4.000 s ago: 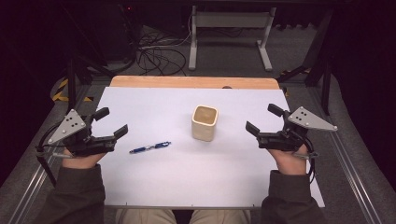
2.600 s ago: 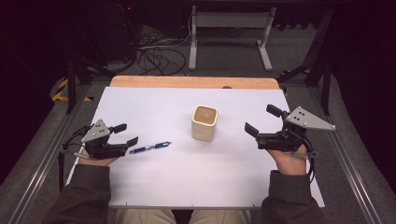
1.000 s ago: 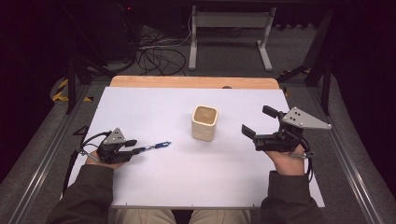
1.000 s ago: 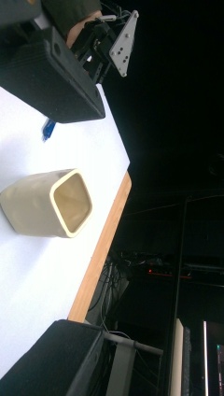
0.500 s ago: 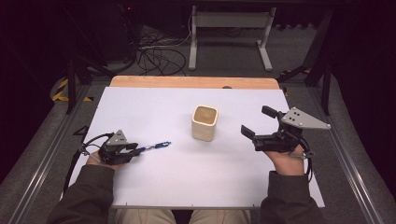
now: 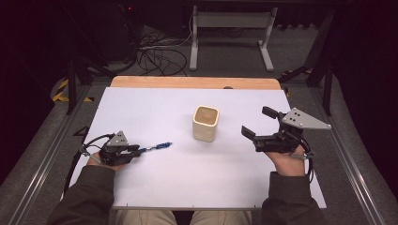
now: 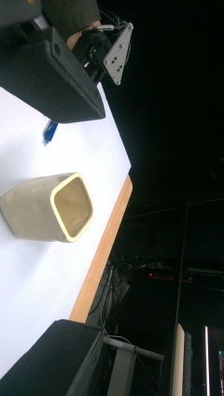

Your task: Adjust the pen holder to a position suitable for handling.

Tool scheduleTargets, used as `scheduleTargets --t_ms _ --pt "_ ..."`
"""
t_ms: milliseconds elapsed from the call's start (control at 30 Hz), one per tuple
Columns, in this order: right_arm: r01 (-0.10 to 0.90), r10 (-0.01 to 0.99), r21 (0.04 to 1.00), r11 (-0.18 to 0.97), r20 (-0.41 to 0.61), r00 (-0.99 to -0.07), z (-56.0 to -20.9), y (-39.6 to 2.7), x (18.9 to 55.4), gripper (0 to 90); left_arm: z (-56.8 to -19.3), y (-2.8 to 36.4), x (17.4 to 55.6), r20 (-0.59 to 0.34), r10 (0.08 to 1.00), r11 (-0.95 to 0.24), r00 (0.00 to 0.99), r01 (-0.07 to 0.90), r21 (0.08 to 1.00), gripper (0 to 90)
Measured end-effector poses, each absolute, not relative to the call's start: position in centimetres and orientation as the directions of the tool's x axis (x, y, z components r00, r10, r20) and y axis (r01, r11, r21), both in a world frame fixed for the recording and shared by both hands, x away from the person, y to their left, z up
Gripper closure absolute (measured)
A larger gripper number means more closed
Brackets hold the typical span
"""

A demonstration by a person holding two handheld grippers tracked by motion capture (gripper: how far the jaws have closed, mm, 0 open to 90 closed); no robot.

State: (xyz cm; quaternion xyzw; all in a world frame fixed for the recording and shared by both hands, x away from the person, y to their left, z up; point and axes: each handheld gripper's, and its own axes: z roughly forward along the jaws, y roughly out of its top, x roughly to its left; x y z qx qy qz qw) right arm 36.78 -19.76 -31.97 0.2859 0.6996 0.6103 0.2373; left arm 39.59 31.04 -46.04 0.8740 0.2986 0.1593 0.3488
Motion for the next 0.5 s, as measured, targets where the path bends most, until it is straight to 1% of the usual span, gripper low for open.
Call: scheduleTargets --t_ms 133,300,500 --pt "0.111 0.69 0.99 0.091 0.018 -0.723 -31.97 -19.78 36.79 0.0 -46.06 30.98 39.54 0.079 0.635 -0.58 0.769 0.406 0.707 73.8" --pt "0.114 0.691 0.989 0.09 0.021 -0.723 -31.99 -19.8 36.83 0.0 -46.03 30.79 39.42 0.103 0.63 -0.593 0.77 0.391 0.704 78.6" --pt "0.116 0.69 0.989 0.089 0.023 -0.723 -32.0 -19.69 36.83 0.1 -45.91 30.57 39.16 0.126 0.619 -0.605 0.775 0.37 0.705 79.6"
